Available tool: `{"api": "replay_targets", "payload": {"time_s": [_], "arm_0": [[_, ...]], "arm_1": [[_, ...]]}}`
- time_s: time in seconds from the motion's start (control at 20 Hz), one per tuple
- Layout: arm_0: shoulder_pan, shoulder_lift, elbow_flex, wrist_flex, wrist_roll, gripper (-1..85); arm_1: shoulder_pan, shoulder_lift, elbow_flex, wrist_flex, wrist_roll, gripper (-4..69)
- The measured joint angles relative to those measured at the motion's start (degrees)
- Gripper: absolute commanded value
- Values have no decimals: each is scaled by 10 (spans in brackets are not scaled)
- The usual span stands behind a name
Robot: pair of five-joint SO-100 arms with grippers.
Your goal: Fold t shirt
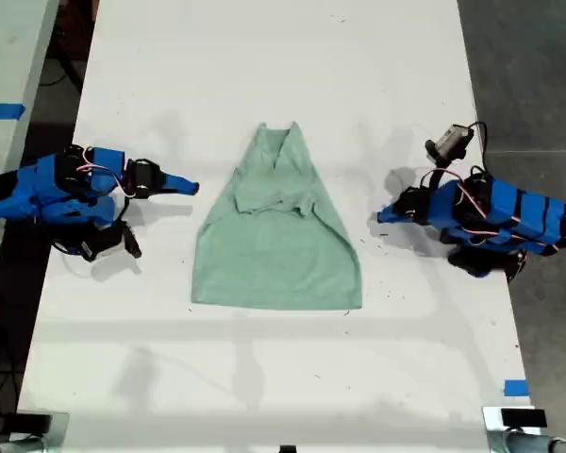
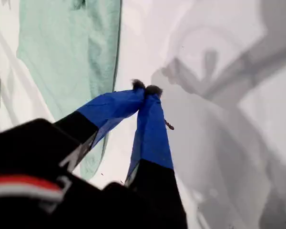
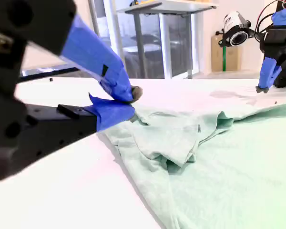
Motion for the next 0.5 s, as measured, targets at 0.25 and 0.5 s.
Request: {"api": "replay_targets", "payload": {"time_s": [0.25,0.5], "arm_0": [[0,0,0,0,0,-1],[-1,0,0,0,0,-1]], "arm_1": [[-4,0,1,-1,13,2],[-44,-91,-69,-5,62,-1]]}}
